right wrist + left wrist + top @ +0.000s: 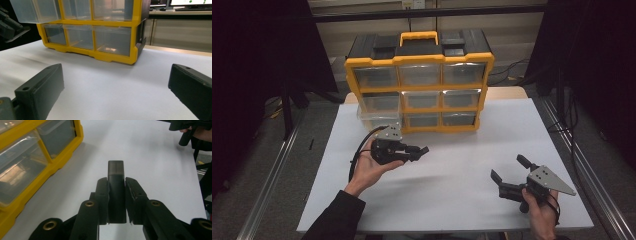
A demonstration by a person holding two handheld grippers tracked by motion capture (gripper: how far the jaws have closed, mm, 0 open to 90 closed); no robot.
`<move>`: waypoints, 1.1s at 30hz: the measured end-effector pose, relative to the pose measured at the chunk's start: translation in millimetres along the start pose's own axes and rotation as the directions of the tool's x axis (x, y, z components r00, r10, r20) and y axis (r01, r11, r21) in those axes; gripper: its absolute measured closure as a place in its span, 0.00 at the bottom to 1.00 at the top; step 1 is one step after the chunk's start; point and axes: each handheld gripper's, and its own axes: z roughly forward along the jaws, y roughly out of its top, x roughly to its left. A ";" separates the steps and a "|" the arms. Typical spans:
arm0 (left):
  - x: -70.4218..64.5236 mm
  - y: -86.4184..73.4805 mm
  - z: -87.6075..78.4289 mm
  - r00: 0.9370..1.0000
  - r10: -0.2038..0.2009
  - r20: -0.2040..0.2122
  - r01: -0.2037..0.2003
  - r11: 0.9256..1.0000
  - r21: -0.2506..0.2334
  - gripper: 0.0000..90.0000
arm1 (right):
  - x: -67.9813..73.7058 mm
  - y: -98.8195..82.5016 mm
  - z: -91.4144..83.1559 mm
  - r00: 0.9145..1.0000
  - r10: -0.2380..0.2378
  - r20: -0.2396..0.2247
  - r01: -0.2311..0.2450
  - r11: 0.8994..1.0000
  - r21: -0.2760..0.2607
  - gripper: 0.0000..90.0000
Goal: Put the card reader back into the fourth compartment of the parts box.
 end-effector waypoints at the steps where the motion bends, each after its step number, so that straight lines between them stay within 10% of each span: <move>1: -0.1 -0.9 -1.2 1.000 -0.012 0.005 0.012 1.000 -0.011 0.82 | 0.4 0.1 0.2 1.000 -0.003 -0.001 0.003 1.000 0.001 0.00; 33: 2.8 -2.2 -69.8 0.997 -0.023 -0.067 0.015 0.992 -0.121 0.82 | -1.9 0.6 -2.4 1.000 -0.003 0.012 0.003 1.000 -0.009 0.00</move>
